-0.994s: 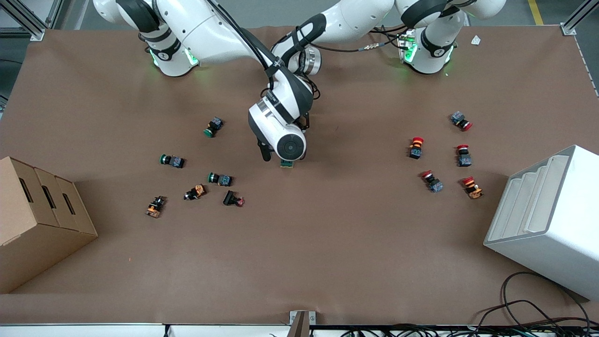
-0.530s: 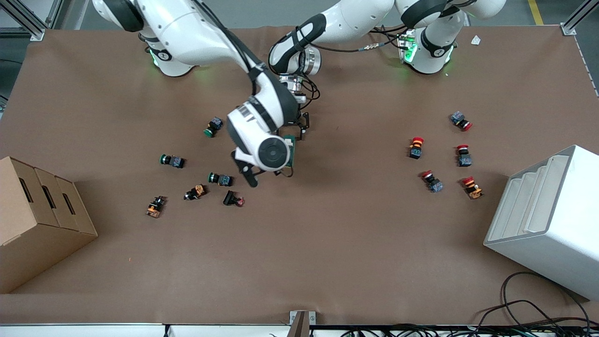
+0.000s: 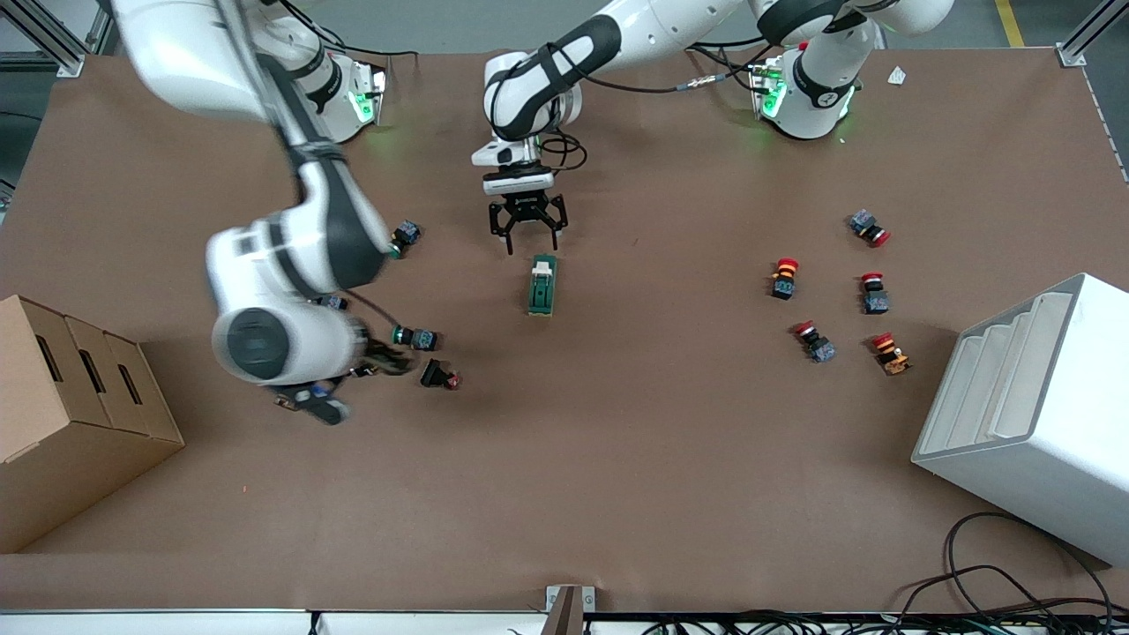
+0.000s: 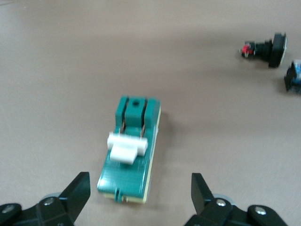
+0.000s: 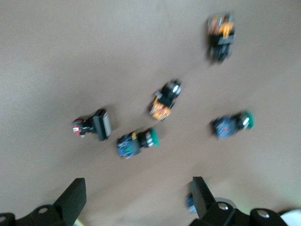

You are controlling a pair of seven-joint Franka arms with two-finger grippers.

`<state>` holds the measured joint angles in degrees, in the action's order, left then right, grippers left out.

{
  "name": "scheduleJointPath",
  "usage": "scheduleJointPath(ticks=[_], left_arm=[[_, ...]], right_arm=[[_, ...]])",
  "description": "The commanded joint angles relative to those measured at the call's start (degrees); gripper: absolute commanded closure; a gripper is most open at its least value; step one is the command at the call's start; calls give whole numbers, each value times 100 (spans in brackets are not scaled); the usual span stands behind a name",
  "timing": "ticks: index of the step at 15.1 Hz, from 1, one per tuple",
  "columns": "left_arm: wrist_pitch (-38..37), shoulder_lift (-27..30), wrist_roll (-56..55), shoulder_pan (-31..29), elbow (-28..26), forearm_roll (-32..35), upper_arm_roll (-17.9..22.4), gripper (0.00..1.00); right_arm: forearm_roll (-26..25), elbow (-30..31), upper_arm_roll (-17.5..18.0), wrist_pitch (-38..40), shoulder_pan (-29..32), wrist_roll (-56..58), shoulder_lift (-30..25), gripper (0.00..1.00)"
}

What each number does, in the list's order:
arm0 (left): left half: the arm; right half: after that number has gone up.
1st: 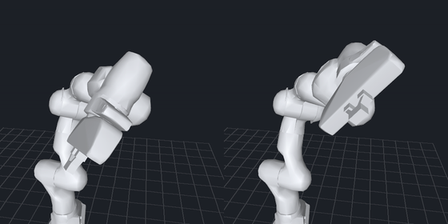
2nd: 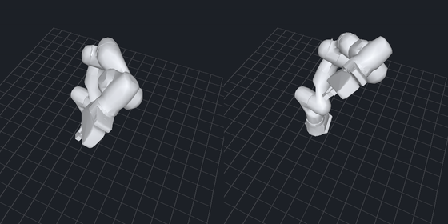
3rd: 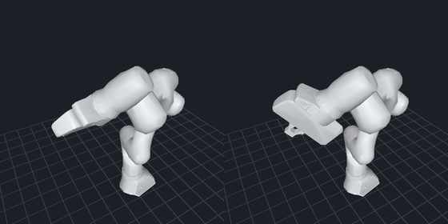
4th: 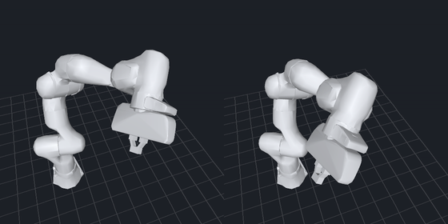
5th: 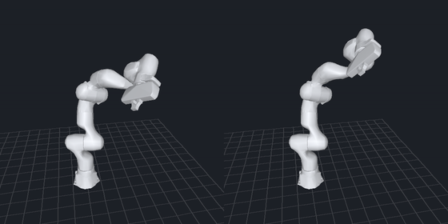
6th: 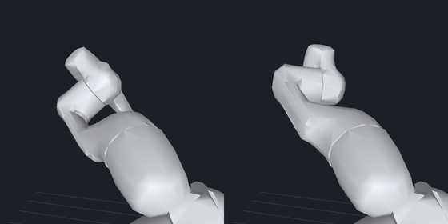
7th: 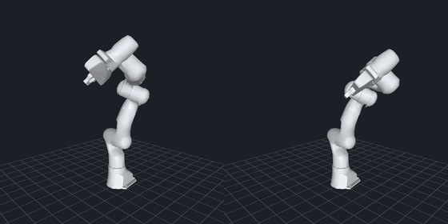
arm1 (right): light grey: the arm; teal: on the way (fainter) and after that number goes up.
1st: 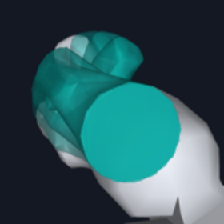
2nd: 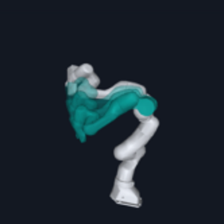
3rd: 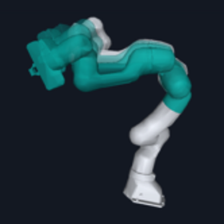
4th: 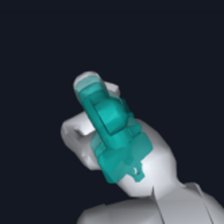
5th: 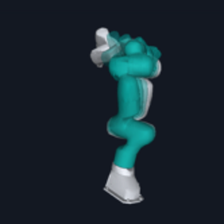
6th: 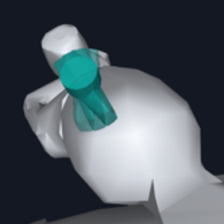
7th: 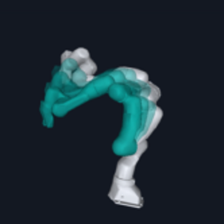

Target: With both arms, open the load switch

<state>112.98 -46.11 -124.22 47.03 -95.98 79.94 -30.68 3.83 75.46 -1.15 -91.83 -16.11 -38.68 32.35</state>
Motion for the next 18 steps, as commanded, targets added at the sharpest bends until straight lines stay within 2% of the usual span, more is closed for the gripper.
scheduleJointPath(ticks=[1,5,9,13,16,18], left_arm=[[75,531,913,-202,201,-1116,-43,4],[49,1393,2750,-816,570,-2972,-34,3],[4,2034,3719,-1703,782,-4291,-34,1],[-214,2606,4694,-2714,852,-5312,-34,0],[-1143,2686,5302,-3295,1378,-5682,-43,0],[-1436,2748,5653,-3830,1625,-6015,-165,0]], right_arm=[[-338,417,141,7,528,1498,-606,0],[-664,400,141,208,1065,2986,-1028,0],[-682,321,132,402,1303,3506,-1284,0],[-691,-47,141,779,1523,3631,-1293,0],[-691,-224,106,912,1576,3674,-1284,0],[-691,-260,97,973,1663,3928,-1284,0]])
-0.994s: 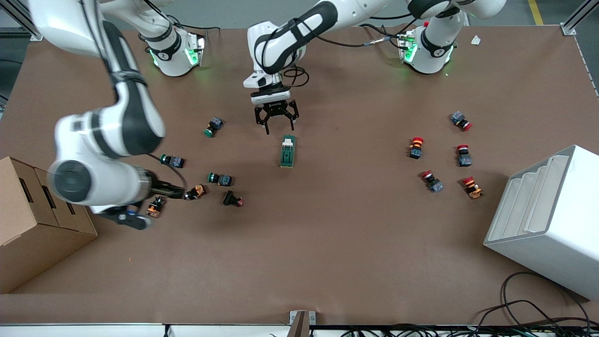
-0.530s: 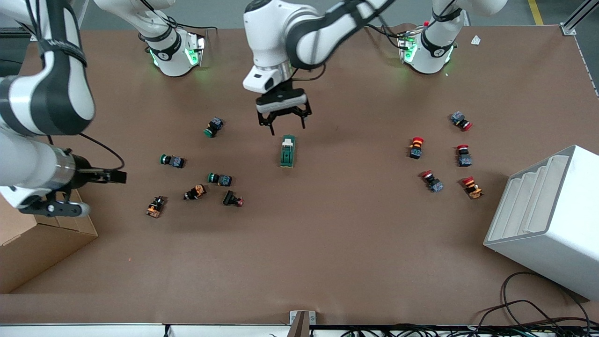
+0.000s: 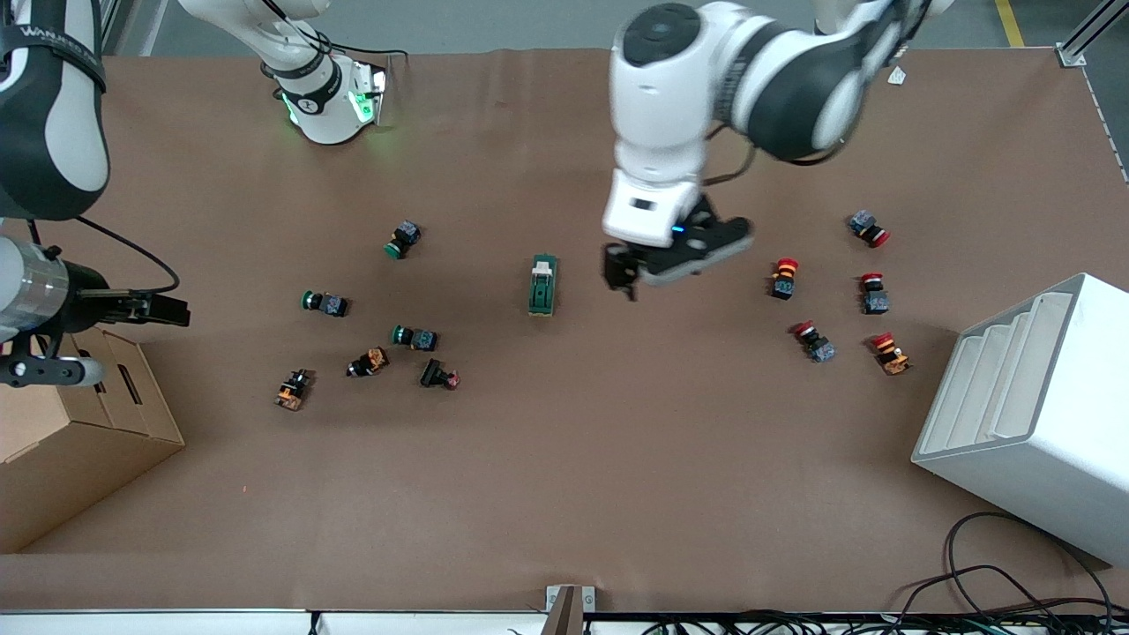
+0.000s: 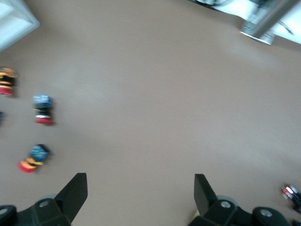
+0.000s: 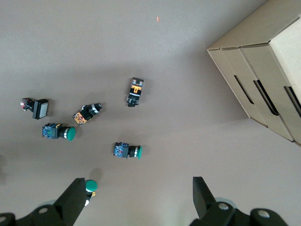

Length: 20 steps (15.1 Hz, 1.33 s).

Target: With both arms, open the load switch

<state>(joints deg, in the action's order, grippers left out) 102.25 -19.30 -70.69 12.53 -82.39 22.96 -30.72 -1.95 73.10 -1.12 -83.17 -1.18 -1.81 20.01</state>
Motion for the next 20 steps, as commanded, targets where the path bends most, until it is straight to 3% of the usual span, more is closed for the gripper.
scheduleJointPath(ticks=[1,3,6,9,12,17,20], left_arm=[[-364,128,484,-670,276,-405,-267,0],[-373,216,1028,-1172,276,-433,-478,0],[-496,514,2081,-1437,277,-739,-278,0],[-802,998,3548,-1306,224,-1415,678,0],[-1268,1332,4815,-1174,189,-1671,1382,0],[-1418,1929,6706,-1174,-434,-2137,2305,0],[-1524,2263,7094,-1147,-882,-2199,2500,0]], right_arm=[[-95,-33,103,134,249,260,-50,0],[-103,-68,103,196,276,269,-50,0],[-103,-138,103,205,285,269,-50,0],[-103,-147,103,205,303,269,-50,0],[-33,-147,129,301,276,216,-50,0],[28,-95,165,899,276,199,-410,0],[28,45,156,917,285,199,-699,0]])
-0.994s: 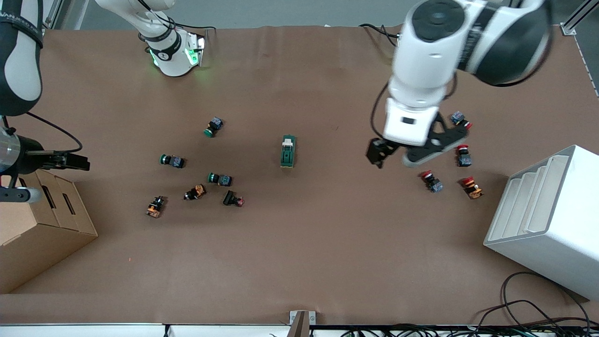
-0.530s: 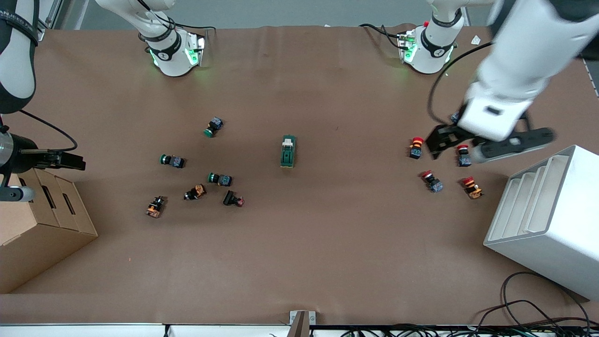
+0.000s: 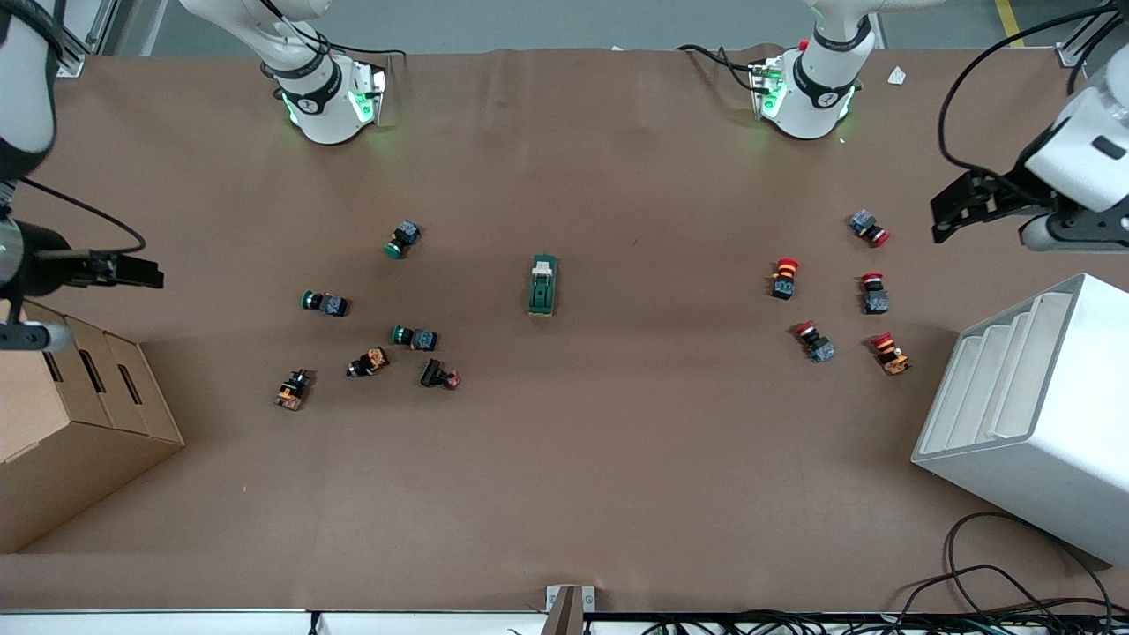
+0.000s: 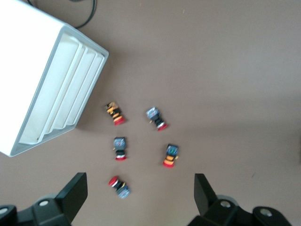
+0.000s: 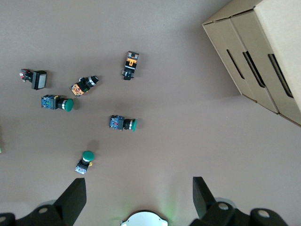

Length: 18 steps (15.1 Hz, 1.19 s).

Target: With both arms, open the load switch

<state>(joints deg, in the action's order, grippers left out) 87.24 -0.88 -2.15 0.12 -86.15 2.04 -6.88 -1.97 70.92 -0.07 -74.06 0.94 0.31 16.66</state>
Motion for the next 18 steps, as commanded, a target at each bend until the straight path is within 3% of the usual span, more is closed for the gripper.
scheduleJointPath(ticks=[1,4,10,13,18], left_arm=[[-23,501,285,94,-639,-116,178,0],[12,720,504,85,-956,-177,310,0],[-76,888,883,76,-957,-186,354,0],[-67,879,699,85,-965,-458,319,0],[-58,870,189,67,-957,-415,117,0]], right_arm=[[30,430,42,-37,73,-13,-530,0],[30,704,42,-135,73,-13,-865,0],[65,800,42,-82,64,-13,-1260,0],[109,1467,25,-362,64,-13,-1866,0],[109,1750,24,-381,55,-13,-2192,0]])
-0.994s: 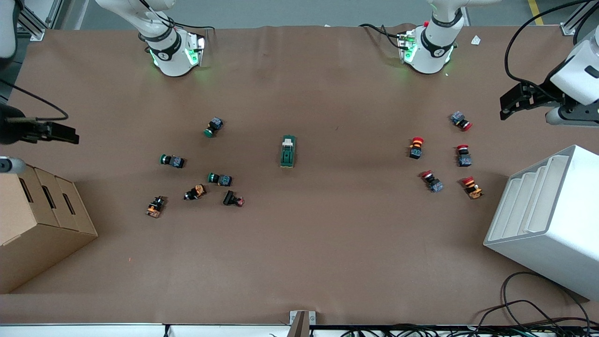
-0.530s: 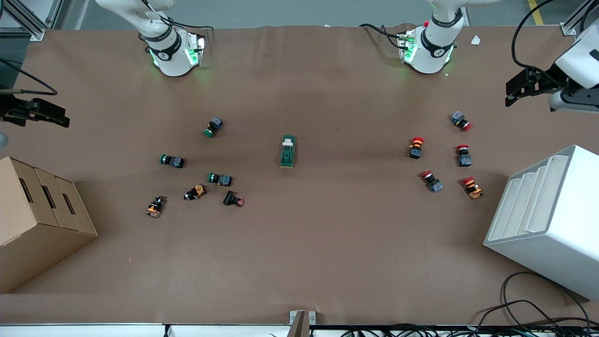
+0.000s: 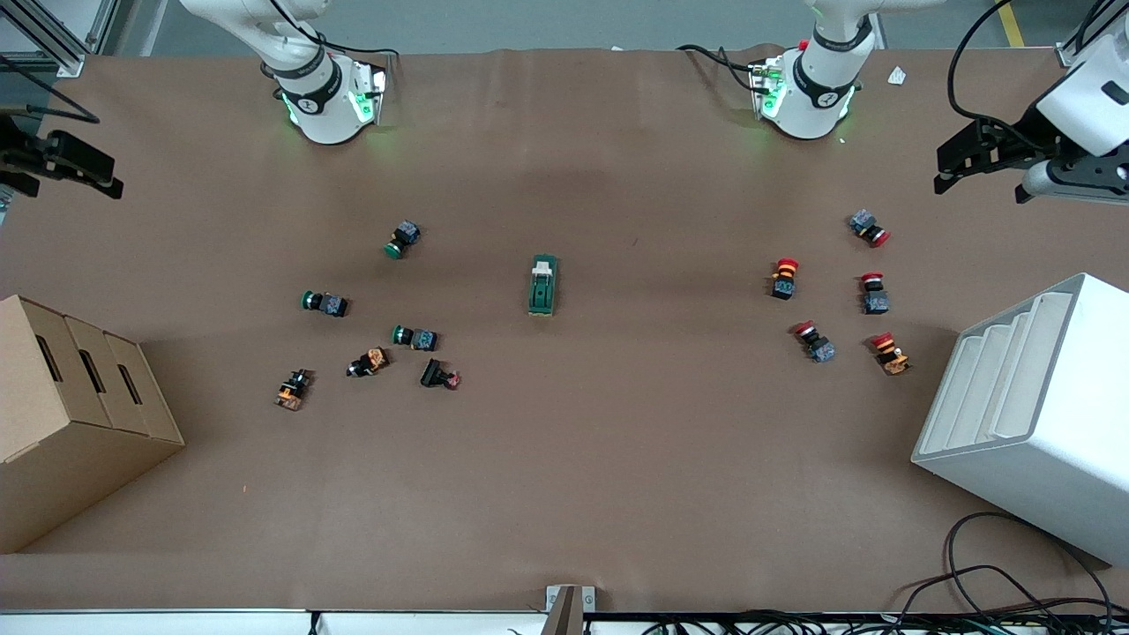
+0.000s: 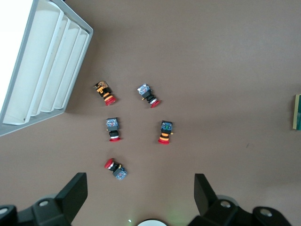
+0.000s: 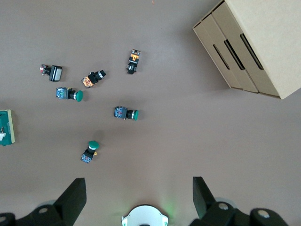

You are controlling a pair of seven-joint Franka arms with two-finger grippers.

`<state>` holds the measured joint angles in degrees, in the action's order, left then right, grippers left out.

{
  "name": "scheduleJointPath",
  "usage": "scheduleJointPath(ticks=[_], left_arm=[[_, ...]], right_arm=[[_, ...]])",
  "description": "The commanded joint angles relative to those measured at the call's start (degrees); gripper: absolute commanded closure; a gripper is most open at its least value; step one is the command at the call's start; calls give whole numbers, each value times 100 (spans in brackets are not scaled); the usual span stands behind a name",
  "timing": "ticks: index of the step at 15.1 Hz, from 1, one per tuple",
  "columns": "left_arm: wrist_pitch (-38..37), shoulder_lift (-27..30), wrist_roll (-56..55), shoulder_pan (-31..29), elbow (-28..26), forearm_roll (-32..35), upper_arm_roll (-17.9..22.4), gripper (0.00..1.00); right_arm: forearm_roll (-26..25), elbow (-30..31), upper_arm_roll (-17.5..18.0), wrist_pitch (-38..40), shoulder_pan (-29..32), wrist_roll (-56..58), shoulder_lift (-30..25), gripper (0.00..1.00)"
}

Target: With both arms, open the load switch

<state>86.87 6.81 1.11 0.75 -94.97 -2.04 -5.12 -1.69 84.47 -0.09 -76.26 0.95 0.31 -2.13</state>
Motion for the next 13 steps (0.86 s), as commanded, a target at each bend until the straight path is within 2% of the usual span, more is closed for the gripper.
scheduleJointPath(ticks=[1,3,6,9,13], left_arm=[[-21,84,-189,12,-57,2,-60,0],[-21,14,-234,4,39,37,-60,0],[-38,-118,-225,-5,242,81,-60,0],[-47,-109,-208,-5,260,81,-60,0],[-47,-100,-199,-23,260,72,-16,0]], right_arm=[[81,508,27,-213,46,-13,-366,0],[81,719,27,-406,55,-4,-507,0],[90,720,27,-424,46,-13,-507,0],[362,711,-25,-433,72,-13,-507,0],[363,685,-61,-521,55,22,-507,0]])
